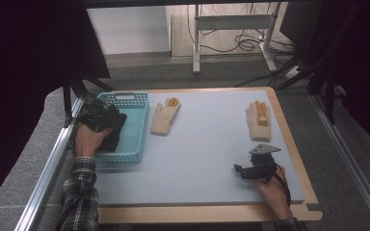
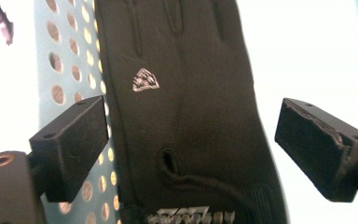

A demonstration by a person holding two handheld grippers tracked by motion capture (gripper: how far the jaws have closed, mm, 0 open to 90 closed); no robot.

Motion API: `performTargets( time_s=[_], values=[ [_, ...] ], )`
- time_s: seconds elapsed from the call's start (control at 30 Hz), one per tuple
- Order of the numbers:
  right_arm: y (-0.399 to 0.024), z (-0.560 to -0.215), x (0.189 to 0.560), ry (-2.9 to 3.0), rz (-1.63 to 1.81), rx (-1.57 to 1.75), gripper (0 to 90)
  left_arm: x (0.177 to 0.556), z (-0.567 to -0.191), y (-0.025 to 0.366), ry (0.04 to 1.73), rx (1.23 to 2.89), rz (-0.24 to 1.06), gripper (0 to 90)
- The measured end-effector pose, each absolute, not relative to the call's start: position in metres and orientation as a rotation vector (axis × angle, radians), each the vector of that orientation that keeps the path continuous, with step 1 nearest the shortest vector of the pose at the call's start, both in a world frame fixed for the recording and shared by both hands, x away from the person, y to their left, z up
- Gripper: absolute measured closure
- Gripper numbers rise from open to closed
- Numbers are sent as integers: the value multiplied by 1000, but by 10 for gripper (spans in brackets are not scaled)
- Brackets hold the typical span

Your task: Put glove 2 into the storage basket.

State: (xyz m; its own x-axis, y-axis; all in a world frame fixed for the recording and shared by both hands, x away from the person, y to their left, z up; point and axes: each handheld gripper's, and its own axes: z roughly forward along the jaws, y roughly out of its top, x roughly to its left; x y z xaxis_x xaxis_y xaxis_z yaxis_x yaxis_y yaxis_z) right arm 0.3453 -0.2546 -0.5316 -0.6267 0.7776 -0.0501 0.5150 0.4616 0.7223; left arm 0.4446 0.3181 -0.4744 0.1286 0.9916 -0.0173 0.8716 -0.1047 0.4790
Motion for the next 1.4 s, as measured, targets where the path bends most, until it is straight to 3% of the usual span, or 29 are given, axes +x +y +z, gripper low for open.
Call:
performTargets(
  time_s=[0.23, 0.53, 0.7, 0.9, 1.2, 1.4],
  values=[
    [-255, -531, 345, 2342, 968, 1091, 113, 433, -449, 307, 1691, 1976, 458, 142],
    [-255, -532, 345, 2342, 968, 1089, 113, 426, -421, 257, 1458, 1975, 443, 305],
    [-255, -531, 345, 2342, 968, 1091, 113, 425, -416, 227, 1336, 1950, 354, 427],
    [-255, -531, 345, 2342, 969, 1093, 114, 426, -419, 185, 1241, 1953, 260, 504],
    [-255, -531, 345, 2342, 969, 1092, 114, 445, -440, 133, 1265, 2008, 190, 537],
    [-255, -531, 345, 2343, 969, 1092, 114, 465, -460, 115, 1366, 2076, 246, 550]
  ],
)
